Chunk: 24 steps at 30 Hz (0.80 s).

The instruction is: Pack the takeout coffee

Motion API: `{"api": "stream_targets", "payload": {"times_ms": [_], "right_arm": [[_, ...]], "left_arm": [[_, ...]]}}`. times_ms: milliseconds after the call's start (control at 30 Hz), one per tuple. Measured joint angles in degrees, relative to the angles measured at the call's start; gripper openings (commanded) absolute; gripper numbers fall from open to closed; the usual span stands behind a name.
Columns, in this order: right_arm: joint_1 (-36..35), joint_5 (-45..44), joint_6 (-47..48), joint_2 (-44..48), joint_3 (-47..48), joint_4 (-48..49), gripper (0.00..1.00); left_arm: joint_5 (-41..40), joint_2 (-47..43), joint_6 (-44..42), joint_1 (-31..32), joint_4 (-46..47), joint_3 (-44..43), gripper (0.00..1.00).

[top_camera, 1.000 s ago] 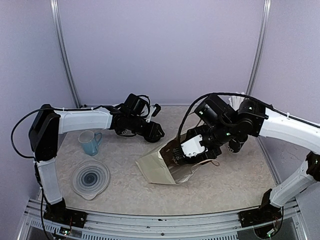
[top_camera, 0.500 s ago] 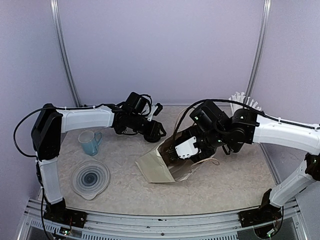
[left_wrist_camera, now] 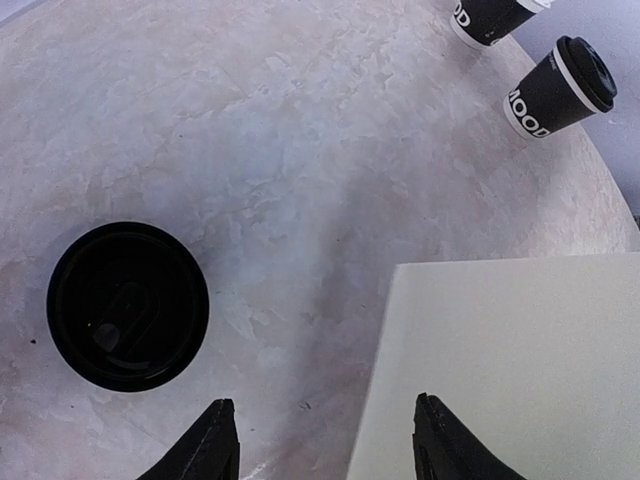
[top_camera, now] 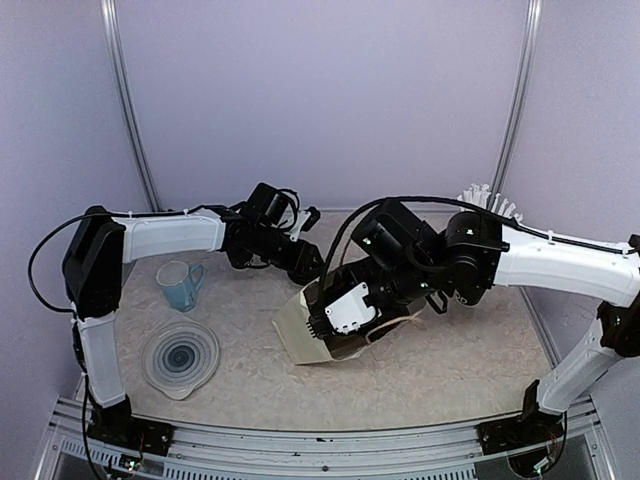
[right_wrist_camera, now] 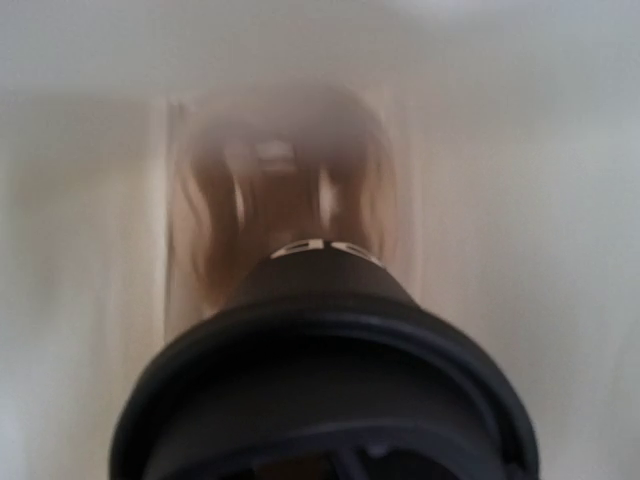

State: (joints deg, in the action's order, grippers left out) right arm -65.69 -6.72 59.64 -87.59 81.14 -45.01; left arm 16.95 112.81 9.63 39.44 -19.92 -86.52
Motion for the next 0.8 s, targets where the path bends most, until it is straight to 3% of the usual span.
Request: {"api": "stream_targets", "payload": {"times_ms": [233, 800], "right_arm": [[-7.34, 2.6, -1.6, -1.62, 4.15, -3.45, 0.42], [-7.17, -4.66, -3.06, 3.3, -6.67, -2.49, 0.4]], "left_arm": [[0.04, -0.22, -0.22, -2.05, 0.15, 0.33, 0.59], [5.16, -0.83, -0.76, -0.37, 3.26, 1.7, 0.58]]}}
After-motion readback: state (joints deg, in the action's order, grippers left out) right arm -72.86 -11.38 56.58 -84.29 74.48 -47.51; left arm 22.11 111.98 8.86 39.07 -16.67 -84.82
